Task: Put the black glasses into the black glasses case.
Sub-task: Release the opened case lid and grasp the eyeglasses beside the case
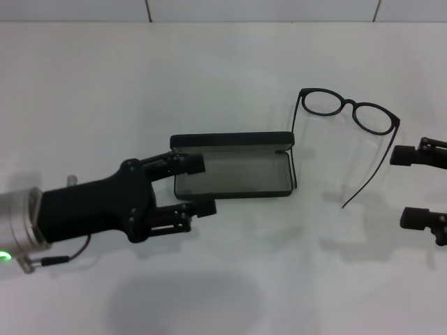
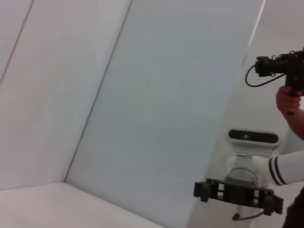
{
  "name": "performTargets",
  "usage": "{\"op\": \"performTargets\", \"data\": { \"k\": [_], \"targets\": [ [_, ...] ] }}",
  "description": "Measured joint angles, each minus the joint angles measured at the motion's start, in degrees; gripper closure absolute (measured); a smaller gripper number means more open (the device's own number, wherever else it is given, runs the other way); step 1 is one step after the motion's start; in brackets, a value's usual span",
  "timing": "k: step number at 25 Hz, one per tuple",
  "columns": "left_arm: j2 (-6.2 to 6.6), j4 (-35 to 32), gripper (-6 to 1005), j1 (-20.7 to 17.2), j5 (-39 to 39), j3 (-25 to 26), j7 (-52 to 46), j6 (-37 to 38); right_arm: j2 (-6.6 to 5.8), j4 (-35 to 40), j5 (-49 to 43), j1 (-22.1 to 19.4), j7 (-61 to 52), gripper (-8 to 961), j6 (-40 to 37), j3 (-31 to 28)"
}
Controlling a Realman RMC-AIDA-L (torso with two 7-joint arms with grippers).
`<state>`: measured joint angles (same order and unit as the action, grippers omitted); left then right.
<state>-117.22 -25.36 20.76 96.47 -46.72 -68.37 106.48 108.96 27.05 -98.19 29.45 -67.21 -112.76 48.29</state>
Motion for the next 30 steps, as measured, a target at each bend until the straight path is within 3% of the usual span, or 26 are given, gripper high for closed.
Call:
{"op": "performTargets", "data": {
  "k": [2,7,13,14,19,22,26,29,30],
  "targets": [
    [-0.71,0.55,222,-0.41,0.00,0.01,1.29,-0.81,0.08,0.93,-0.35,0.14,-0.79,83,0.01,0.28],
    [-1.13,1.19,223,-0.60,0.17,0.00,2.04,-1.10,0.22,6.84,-2.70,1.07,-5.39,84,0.17,0.74],
    [-0.96,1.20,223,-0.64,0.41,0.03,1.79,-1.14,-0.91,16.81,-8.77,4.68,-16.46,85,0.40,0.59],
    [-0.94,1.20,223,-0.64,0.41,0.03,1.83,-1.18,-1.63,24.44,-12.39,7.52,-25.67,85,0.63,0.32],
    [-0.92,1.20,223,-0.64,0.47,-0.02,2.06,-1.55,-2.07,37.45,-22.41,14.73,-42.98,85,1.06,1.88],
    [-0.91,1.20,223,-0.65,0.48,-0.04,2.12,-2.05,-1.23,43.32,-32.35,19.64,-52.94,86,0.98,5.37],
    [-1.09,1.20,223,-0.77,0.50,-0.25,2.52,-3.07,1.02,46.62,-46.20,25.50,-59.59,111,1.58,12.42],
    [-1.30,1.95,223,-0.15,0.56,-0.38,3.06,-3.62,3.93,45.02,-55.87,28.42,-60.90,188,5.13,16.96],
    [-1.32,2.32,223,0.13,0.59,-0.40,3.38,-3.78,5.97,43.12,-61.02,29.10,-61.40,213,10.05,18.83]
  ]
}}
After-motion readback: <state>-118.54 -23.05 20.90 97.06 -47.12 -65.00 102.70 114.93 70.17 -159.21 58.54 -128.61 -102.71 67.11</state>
